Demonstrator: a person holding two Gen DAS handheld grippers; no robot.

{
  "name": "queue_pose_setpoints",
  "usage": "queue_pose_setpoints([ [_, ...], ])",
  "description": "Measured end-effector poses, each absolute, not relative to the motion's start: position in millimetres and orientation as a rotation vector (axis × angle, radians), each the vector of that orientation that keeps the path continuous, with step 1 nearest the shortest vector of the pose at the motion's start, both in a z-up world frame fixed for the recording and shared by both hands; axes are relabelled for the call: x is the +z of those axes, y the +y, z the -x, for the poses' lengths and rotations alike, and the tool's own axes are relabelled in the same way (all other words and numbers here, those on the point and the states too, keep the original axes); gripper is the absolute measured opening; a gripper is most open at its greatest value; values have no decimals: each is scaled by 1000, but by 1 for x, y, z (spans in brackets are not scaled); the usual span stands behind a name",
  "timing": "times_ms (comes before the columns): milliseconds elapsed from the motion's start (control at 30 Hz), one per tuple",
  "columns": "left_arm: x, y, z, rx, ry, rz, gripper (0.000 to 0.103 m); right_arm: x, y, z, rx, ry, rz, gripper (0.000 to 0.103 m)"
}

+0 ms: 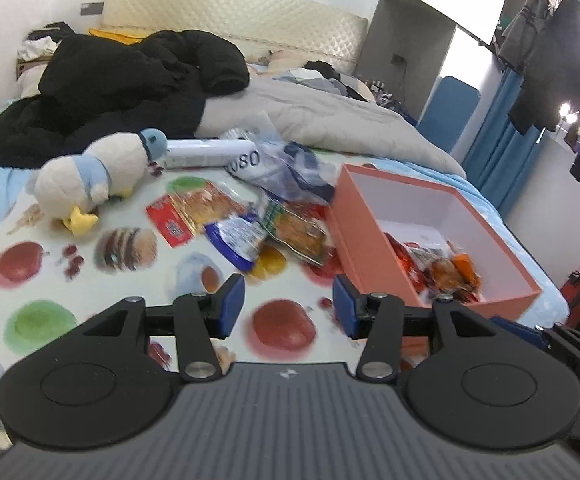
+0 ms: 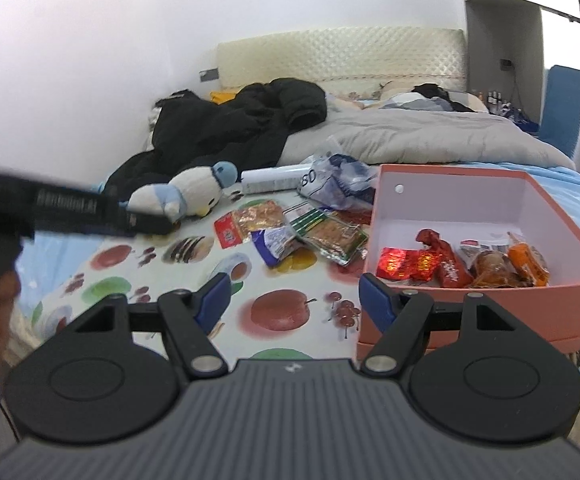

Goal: Organize snacks
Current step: 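Withdraw both open tools from the pink box toward the remaining snacks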

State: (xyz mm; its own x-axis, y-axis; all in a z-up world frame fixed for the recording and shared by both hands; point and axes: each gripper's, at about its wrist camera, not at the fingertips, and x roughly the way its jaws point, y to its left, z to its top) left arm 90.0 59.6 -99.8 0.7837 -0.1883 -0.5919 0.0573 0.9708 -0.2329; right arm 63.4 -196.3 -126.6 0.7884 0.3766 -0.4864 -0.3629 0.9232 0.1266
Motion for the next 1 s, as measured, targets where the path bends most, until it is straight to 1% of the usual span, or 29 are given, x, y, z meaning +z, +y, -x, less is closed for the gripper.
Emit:
queue_pose_setpoints([
  [33, -102, 61, -95, -136, 659, 200, 60, -129, -192, -65, 399, 528, -13, 73],
  [233, -129, 67, -131, -125, 701, 168, 66, -143, -163, -80, 405, 490, 65, 72],
  [367, -152, 70, -157, -117, 727, 129, 66, -158, -142, -93, 404, 466, 101, 72],
  [467, -168, 77, -179, -112, 746, 135, 66, -172, -126, -103, 394, 459, 136, 69],
  [733, -187, 90, -214, -104, 740, 142, 66, -195, -98, -134, 346, 419, 236, 67],
  [867, -205, 90, -235, -125, 752, 153, 66, -210, -95, -157, 317, 433, 241, 66],
  [1000, -226, 87, -260, -145, 778, 175, 66, -231, -88, -180, 290, 453, 282, 60],
])
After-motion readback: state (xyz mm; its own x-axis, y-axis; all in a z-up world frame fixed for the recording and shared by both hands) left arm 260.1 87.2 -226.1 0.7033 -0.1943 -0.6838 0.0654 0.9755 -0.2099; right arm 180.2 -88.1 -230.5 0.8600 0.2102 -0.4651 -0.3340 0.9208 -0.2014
